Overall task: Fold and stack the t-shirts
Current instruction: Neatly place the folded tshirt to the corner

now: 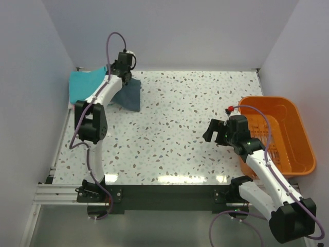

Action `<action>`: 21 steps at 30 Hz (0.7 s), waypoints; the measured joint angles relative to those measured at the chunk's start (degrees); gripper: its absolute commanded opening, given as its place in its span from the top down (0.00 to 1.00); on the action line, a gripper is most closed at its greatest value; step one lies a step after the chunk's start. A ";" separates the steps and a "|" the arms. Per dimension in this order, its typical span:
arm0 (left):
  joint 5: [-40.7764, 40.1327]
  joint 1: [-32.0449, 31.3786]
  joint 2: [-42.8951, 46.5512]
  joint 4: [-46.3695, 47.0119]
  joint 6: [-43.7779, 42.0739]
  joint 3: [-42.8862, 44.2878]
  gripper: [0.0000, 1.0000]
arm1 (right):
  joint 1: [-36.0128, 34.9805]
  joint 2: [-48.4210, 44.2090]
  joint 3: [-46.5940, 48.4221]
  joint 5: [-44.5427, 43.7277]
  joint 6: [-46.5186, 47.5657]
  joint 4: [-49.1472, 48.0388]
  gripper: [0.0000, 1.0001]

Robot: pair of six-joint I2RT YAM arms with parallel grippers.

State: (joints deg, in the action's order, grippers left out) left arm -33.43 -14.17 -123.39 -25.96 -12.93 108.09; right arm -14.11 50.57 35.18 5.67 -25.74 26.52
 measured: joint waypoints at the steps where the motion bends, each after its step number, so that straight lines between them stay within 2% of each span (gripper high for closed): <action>1: -0.57 0.59 0.61 0.09 -0.59 0.39 1.00 | -0.02 -0.07 0.00 -0.26 0.11 0.04 0.01; 11: -1.68 2.56 5.03 -0.09 -4.68 6.60 1.00 | -0.02 -0.02 0.00 -1.73 0.31 0.07 0.01; 21: -1.79 3.61 7.08 -0.31 -4.63 9.75 1.00 | -0.02 -0.09 -0.20 -2.80 0.28 0.07 0.01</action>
State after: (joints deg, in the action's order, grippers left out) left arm -35.22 -10.57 -116.31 -26.26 -17.56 117.84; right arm -14.13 50.48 34.98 2.87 -25.45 26.59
